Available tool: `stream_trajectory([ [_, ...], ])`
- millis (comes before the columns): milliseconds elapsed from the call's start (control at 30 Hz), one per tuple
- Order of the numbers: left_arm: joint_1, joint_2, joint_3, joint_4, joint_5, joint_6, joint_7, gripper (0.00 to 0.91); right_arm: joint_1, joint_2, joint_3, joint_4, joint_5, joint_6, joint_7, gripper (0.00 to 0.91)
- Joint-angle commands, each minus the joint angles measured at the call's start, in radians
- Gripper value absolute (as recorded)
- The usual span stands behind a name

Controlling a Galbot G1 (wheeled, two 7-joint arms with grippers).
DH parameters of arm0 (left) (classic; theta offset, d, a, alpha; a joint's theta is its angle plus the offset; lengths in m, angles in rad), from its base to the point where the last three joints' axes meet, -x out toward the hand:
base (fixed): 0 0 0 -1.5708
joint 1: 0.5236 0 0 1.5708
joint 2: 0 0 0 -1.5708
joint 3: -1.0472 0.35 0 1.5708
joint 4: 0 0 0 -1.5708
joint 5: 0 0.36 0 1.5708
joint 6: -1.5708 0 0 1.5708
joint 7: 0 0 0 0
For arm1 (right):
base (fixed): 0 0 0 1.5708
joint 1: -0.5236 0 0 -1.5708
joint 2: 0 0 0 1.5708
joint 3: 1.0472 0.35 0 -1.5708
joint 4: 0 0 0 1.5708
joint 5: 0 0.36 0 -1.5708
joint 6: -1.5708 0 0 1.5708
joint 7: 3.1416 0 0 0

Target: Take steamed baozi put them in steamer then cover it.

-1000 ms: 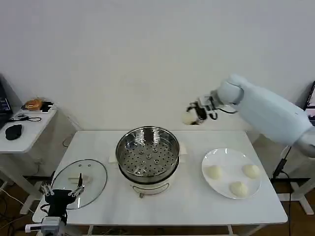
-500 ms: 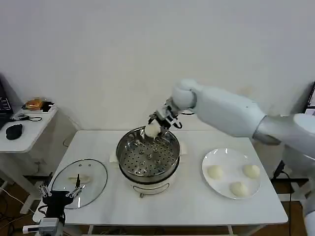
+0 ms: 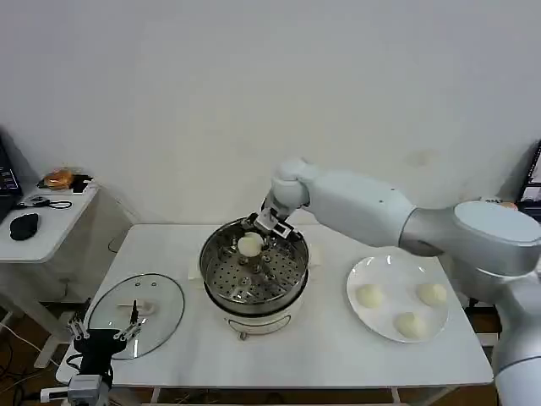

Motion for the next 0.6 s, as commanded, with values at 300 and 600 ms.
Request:
stream_trajectory([
  [300,0.000,0.000,-0.001,-0.003,-0.002,-0.002,-0.002,0.907,-0.030,0.065,0.005,-0.122,-0.123,0.109,0.030,0.695],
  [600,0.005,0.000,-0.005,-0.010,-0.004,-0.001,-0.002,0.907,-0.012,0.045,0.014,-0.088,-0.076,0.101,0.049,0.907],
])
